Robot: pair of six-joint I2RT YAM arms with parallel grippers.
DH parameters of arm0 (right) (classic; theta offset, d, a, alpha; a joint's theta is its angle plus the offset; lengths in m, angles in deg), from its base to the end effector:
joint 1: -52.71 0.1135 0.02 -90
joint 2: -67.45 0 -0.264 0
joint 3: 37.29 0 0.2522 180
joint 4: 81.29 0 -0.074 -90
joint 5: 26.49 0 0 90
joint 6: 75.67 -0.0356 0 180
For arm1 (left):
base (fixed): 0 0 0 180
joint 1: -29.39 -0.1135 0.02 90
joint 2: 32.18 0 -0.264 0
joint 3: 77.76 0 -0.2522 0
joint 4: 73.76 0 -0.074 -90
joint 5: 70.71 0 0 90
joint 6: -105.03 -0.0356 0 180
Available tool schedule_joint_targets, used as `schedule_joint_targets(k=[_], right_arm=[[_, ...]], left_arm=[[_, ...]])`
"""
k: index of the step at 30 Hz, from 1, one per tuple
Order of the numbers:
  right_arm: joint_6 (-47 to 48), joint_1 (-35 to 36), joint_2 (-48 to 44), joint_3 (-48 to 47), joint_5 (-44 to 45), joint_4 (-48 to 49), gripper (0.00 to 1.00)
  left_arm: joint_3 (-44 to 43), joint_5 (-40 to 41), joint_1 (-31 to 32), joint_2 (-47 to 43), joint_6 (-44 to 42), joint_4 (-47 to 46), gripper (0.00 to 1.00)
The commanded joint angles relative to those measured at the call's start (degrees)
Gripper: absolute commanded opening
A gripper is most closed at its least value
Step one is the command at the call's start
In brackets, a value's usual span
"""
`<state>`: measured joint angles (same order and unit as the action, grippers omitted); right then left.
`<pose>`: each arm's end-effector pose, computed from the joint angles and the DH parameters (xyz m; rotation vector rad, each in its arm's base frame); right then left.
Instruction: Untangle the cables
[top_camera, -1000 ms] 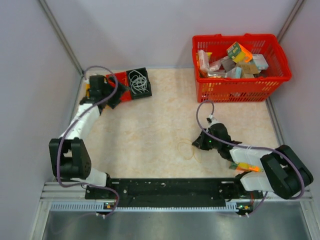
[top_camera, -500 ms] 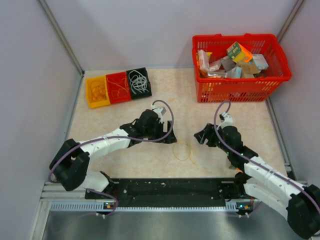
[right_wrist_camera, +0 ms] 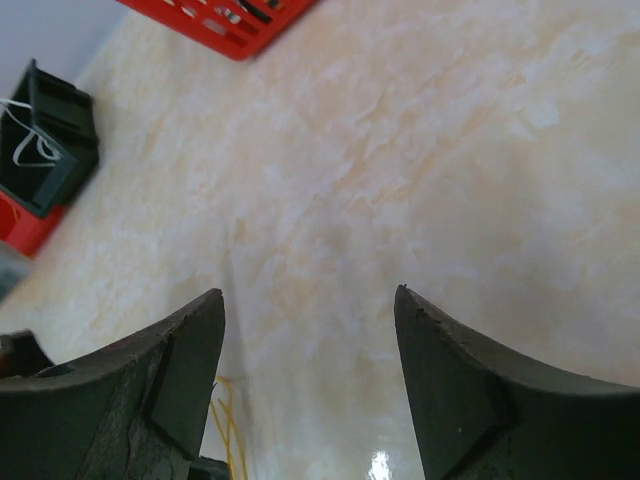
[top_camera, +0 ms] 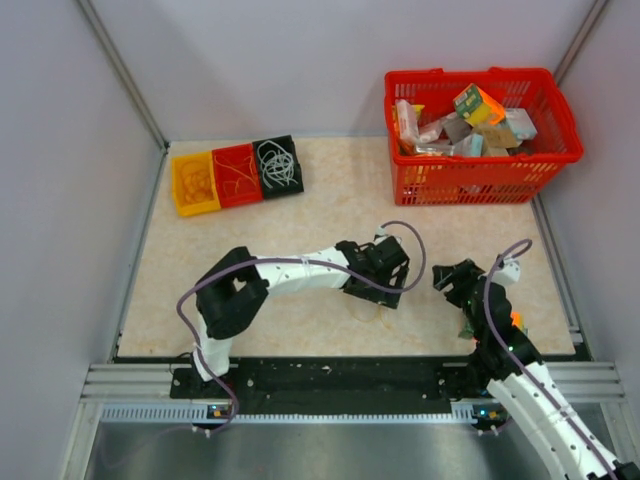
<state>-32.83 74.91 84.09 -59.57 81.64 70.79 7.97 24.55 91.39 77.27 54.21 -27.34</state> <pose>0.1133 0.0343 0.1730 0.6285 1.8686 0.4912 0.1923 -0.3546 0.2001 0.5074 2.6743 -0.4527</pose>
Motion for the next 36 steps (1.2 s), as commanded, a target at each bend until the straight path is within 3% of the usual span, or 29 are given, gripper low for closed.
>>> schedule_joint_targets(k=[1,15,18,20,21,24,28,31,32,36], right_arm=[[-1.0,-0.7,-6.4,1.3,3.4,-2.9,0.68],[-0.2,-0.7,-4.3,2.0,1.6,-0.9,0.66],[-0.2,-0.7,-4.2,2.2,1.5,-0.6,0.66],[-0.1,-0.7,-4.2,2.3,1.4,-0.4,0.66],[-0.1,-0.6,-4.2,2.3,1.3,-0.4,0.66],[0.0,-0.7,-4.2,2.4,1.0,-0.2,0.65],[0.3,-0.7,-4.0,2.4,0.9,0.2,0.65],[0.3,-0.6,-3.7,2.6,0.9,0.7,0.65],[0.4,-0.7,-3.7,2.6,0.9,0.7,0.65],[0.6,-0.7,-3.7,2.6,0.6,0.9,0.65]], left_arm=[[-3.4,0.6,1.3,3.1,3.9,7.2,0.88],[-11.9,3.0,3.1,11.4,4.0,9.7,0.64],[-12.4,3.6,3.0,12.1,3.1,10.3,0.42],[-11.7,4.6,2.7,11.3,2.4,10.1,0.19],[-11.1,5.8,2.5,10.2,2.1,10.1,0.01],[-7.8,8.7,0.6,6.1,0.1,8.8,0.00],[-0.5,6.7,-7.5,-2.4,-4.6,4.8,0.00],[4.8,-2.6,-20.0,-9.1,-8.8,1.0,0.00],[5.3,-6.9,-23.0,-10.7,-10.2,0.3,0.00],[1.9,-9.8,-37.5,-14.4,-13.7,-0.9,0.00]])
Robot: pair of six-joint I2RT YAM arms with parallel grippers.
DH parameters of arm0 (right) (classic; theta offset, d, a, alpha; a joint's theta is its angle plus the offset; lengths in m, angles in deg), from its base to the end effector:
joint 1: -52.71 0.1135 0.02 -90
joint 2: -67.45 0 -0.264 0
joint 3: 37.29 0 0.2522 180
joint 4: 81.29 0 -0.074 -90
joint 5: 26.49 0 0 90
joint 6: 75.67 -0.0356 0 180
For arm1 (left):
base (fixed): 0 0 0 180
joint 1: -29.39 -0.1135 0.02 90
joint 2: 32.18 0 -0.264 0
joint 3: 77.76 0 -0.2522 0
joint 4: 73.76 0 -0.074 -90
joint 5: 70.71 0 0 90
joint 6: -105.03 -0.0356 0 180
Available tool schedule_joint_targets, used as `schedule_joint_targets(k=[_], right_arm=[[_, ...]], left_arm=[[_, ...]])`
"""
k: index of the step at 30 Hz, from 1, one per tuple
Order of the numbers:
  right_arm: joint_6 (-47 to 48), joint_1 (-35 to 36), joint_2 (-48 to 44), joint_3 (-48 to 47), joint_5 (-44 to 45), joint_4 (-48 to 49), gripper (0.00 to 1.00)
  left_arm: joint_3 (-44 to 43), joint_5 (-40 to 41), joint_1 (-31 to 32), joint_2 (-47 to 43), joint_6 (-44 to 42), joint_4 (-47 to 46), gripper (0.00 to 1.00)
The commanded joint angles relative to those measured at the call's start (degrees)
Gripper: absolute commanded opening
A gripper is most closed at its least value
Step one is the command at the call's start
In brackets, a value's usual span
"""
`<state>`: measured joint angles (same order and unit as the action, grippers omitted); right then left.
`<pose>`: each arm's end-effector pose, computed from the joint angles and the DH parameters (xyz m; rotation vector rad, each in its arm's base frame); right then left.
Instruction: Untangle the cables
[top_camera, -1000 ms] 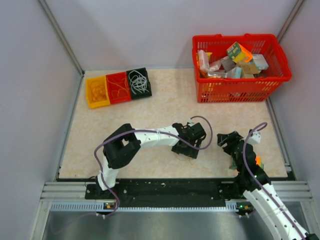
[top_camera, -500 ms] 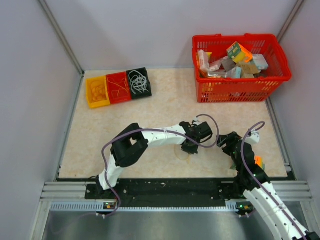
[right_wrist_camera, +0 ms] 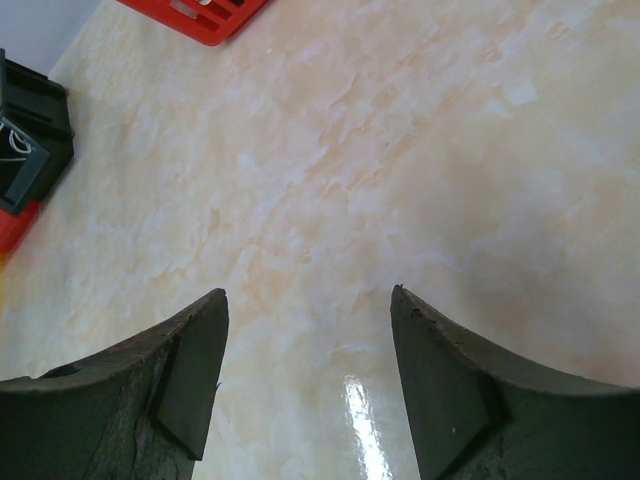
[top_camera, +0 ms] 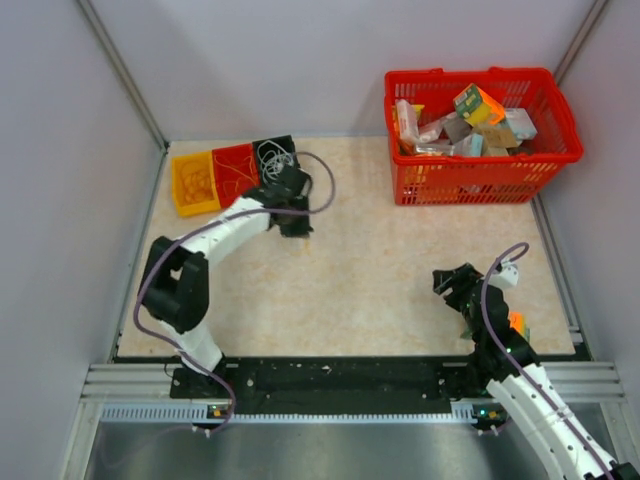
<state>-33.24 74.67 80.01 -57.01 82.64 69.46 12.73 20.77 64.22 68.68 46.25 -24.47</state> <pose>0.1085 0.0312 0.1619 0.6485 1.8541 0.4792 0.3048 -0.2110 0.2276 0.0752 2.6752 -0.3531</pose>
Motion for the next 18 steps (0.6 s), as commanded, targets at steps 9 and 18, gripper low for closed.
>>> schedule_joint_targets(k=[9,18], right_arm=[[1.0,-0.4,0.5,0.2,-0.9,2.4,0.65],[1.1,-0.4,0.0,0.2,-1.0,2.5,0.65]], left_arm=[[-17.7,-32.6,-33.1,7.6,8.8,-21.5,0.00],[-49.0,-34.3,-40.4,29.3,14.3,-14.1,0.00]])
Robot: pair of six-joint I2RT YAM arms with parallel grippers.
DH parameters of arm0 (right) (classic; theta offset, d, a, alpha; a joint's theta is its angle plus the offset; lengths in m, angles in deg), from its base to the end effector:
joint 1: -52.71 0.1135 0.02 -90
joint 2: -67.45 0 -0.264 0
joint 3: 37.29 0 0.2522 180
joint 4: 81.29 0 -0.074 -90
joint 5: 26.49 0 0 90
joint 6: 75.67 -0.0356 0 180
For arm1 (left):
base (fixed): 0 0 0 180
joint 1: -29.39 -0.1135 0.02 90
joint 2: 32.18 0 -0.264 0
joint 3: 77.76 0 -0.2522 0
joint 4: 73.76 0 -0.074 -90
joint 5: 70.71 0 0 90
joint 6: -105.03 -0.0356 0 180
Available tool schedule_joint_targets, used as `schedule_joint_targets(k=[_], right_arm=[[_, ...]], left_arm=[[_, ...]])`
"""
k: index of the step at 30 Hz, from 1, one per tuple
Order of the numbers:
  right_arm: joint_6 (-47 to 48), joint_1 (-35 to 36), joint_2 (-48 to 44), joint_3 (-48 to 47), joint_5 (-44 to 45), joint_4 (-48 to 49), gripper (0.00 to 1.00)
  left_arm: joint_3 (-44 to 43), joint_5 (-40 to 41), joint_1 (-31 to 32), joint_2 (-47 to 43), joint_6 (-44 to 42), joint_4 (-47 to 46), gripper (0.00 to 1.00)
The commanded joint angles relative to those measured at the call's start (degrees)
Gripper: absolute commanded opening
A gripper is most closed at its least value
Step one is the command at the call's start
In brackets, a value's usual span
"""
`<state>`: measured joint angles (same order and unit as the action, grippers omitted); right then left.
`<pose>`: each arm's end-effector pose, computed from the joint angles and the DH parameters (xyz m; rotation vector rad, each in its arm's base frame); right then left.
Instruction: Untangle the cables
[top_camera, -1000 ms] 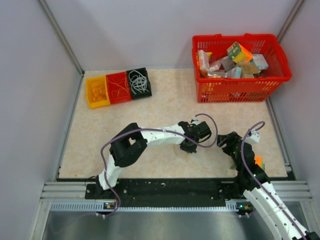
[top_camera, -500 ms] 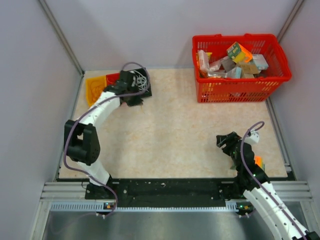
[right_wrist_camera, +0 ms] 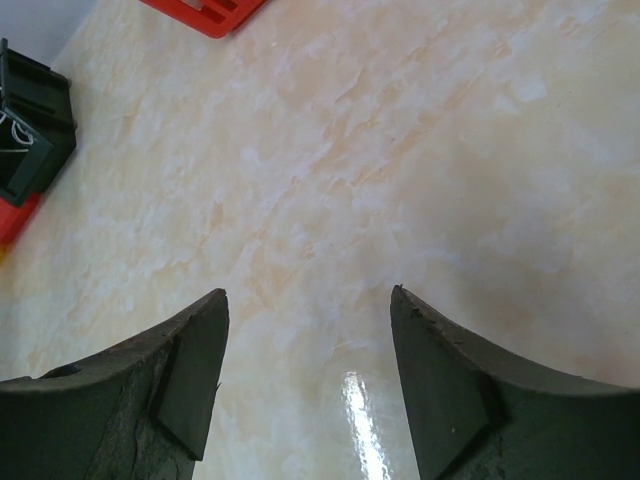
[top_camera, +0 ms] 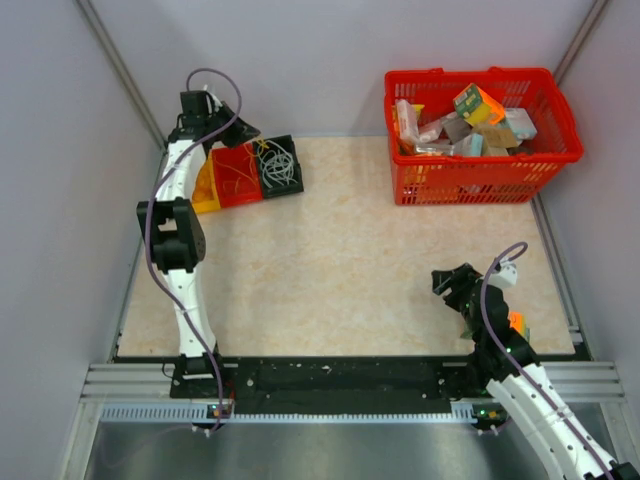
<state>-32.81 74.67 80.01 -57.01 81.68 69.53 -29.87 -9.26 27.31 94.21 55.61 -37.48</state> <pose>0.1085 0.0318 0.1619 0.6320 1.8625 0.4902 0.5185 0.0018 0.2976 -0.4903 2.1125 -0.9194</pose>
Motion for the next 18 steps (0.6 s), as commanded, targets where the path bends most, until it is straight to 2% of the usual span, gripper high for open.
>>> schedule_joint_targets(k=[1,7,8,10,11,12,14,15,18], right_arm=[[0.6,-0.4,-0.1,0.2,-0.1,2.3,0.65],[0.7,-0.4,-0.3,0.4,-0.4,2.3,0.65],[0.7,-0.4,-0.1,0.4,-0.3,2.3,0.65],[0.7,-0.4,-0.1,0.4,-0.4,2.3,0.65],[0.7,-0.4,-0.1,0.4,-0.3,2.3,0.65],[0.7,-0.4,-0.1,0.4,-0.4,2.4,0.65],[0.9,-0.4,-0.1,0.4,-0.5,2.6,0.65],[0.9,-0.3,0.0,0.4,-0.7,2.6,0.65],[1.3,-0.4,0.6,0.6,-0.9,3.6,0.65]], left_arm=[[-6.1,-4.8,-4.4,4.6,6.0,-1.5,0.00],[0.4,-4.8,-6.7,5.2,5.4,-1.9,0.01],[0.9,-5.0,-6.9,4.9,5.3,-1.6,0.10],[1.4,-4.8,-6.9,4.2,4.9,-0.7,0.37],[1.5,-4.4,-6.8,3.4,4.6,-0.6,0.46],[1.8,-3.8,-6.7,2.3,4.3,-0.6,0.60],[1.8,-3.1,-6.4,-0.3,4.1,-0.6,0.78],[1.8,-2.8,-6.3,-1.8,4.2,-0.6,0.82],[4.2,-2.0,-4.7,-7.5,6.4,-2.5,0.82]])
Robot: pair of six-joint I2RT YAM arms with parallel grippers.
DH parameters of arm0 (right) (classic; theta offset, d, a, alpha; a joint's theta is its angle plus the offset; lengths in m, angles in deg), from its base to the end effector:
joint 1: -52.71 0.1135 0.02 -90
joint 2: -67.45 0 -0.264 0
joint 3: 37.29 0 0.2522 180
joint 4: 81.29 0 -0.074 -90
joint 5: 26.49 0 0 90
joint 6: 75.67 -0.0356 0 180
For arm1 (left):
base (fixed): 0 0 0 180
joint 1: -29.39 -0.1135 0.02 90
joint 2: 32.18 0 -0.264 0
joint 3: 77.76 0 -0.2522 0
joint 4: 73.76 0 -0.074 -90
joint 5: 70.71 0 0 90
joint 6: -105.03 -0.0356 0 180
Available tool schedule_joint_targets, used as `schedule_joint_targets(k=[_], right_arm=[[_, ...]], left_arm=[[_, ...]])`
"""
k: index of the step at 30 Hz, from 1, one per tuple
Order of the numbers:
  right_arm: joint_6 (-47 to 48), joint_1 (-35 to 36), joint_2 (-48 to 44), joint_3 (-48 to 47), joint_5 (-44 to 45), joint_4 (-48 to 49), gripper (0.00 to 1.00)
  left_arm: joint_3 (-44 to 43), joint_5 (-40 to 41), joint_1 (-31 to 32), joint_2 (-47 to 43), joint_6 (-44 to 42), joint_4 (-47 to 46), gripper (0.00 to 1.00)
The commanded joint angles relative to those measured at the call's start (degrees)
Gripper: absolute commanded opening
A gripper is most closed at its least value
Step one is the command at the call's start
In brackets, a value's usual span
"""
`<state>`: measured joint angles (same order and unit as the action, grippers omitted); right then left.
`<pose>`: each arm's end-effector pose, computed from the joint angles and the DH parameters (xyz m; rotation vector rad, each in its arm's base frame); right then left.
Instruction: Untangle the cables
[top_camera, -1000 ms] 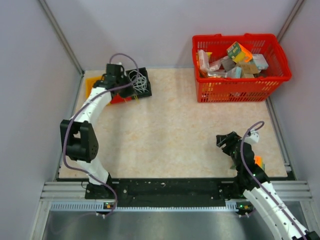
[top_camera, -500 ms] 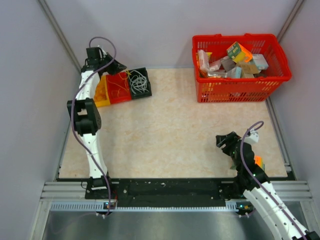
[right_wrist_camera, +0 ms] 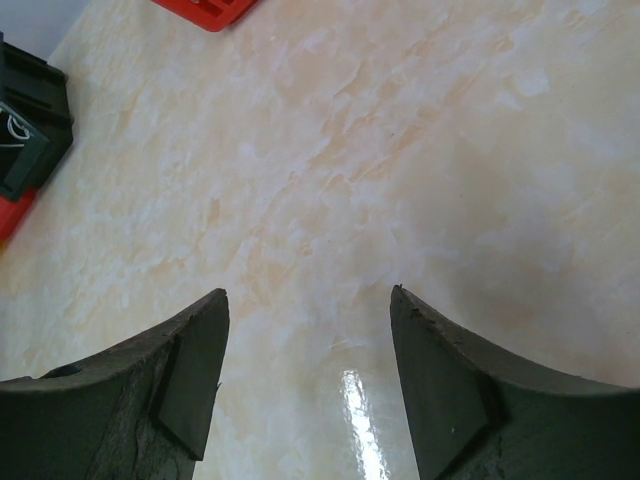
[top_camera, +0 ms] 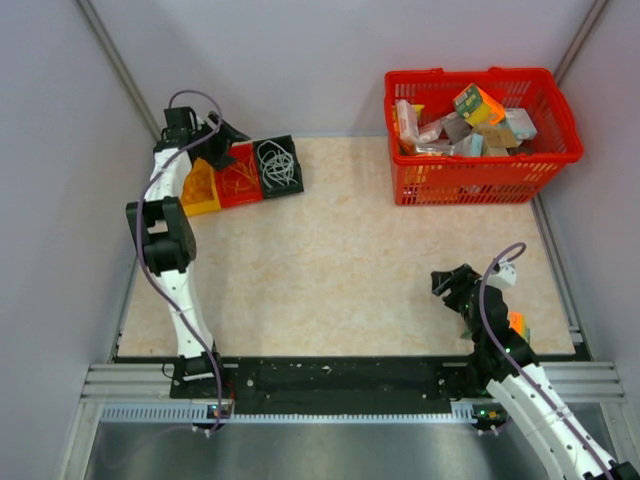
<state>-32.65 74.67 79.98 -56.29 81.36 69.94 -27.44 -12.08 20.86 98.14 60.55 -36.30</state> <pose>0.1086 0.0320 0.1583 0.6266 1.8702 0.4906 0.5221 0.0596 0.2476 -0.7560 2.1656 -0.9560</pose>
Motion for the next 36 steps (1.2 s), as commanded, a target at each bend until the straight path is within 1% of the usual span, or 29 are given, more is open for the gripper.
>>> schedule_joint_targets(k=[1,3,5,8,10,12,15,16,17,19,20,22,24,26,27,31,32,35,36], right_arm=[[1.2,-0.4,0.9,0.0,-0.5,3.4,0.65],[1.5,-0.4,1.7,-0.3,-0.7,3.9,0.65],[1.6,-0.3,2.8,-0.5,-1.2,4.5,0.65],[1.9,-0.4,4.6,-0.7,-1.9,5.2,0.65],[2.2,-0.4,5.4,-0.8,-2.1,5.8,0.65],[2.3,-0.4,5.7,-0.8,-2.6,6.0,0.65],[2.6,-0.3,5.7,-0.8,-3.5,6.0,0.65],[2.7,-0.4,5.7,-0.8,-3.8,6.0,0.65],[2.8,-0.4,5.8,-0.8,-4.1,6.2,0.65],[3.5,-0.4,6.1,-0.8,-5.7,6.7,0.65],[4.4,-0.4,6.3,-0.7,-7.1,7.4,0.66],[6.6,-0.4,7.3,-0.6,-11.3,10.3,0.67],[7.7,-0.4,9.4,-1.4,-13.9,12.1,0.68],[9.5,-0.4,11.6,-3.6,-16.2,11.7,0.70],[10.5,-0.4,12.6,-5.8,-17.0,9.7,0.71],[14.5,-0.3,14.4,-18.1,-14.7,-3.3,0.74],[15.8,-0.4,13.8,-21.5,-14.6,-6.5,0.74],[18.5,-0.3,9.2,-29.0,-14.4,-11.3,0.76],[19.1,-0.4,7.3,-31.2,-14.2,-12.6,0.78]], left_arm=[[3.3,1.1,2.8,-13.5,2.3,-5.0,0.82],[8.9,1.8,5.6,-18.6,3.3,-7.9,0.82],[14.9,3.8,11.0,-23.4,2.5,-11.2,0.81],[25.6,8.9,20.8,-29.7,-1.6,-14.9,0.81],[32.2,12.3,28.1,-31.8,-4.2,-16.7,0.81],[38.8,14.2,34.7,-33.5,-5.1,-18.2,0.82],[49.6,17.0,41.8,-36.9,-4.3,-23.2,0.82],[52.5,18.7,44.5,-38.4,-4.8,-23.3,0.82],[54.3,20.5,47.4,-39.5,-6.1,-24.7,0.82],[56.1,23.9,52.4,-42.2,-9.6,-24.0,0.82],[56.5,25.5,54.5,-44.0,-12.0,-20.7,0.82],[57.9,29.8,58.2,-48.7,-15.7,-18.8,0.83],[60.9,30.8,59.9,-54.9,-18.5,-19.7,0.83],[64.4,30.8,60.0,-61.8,-19.8,-21.5,0.84],[65.3,32.7,60.0,-64.6,-20.2,-22.2,0.84],[65.7,33.4,60.1,-75.3,-23.4,-23.3,0.85],[65.3,33.8,60.1,-77.4,-24.3,-23.2,0.85],[63.6,35.4,60.1,-83.7,-27.2,-23.2,0.87],[63.1,35.5,60.1,-86.5,-28.9,-25.0,0.88]])
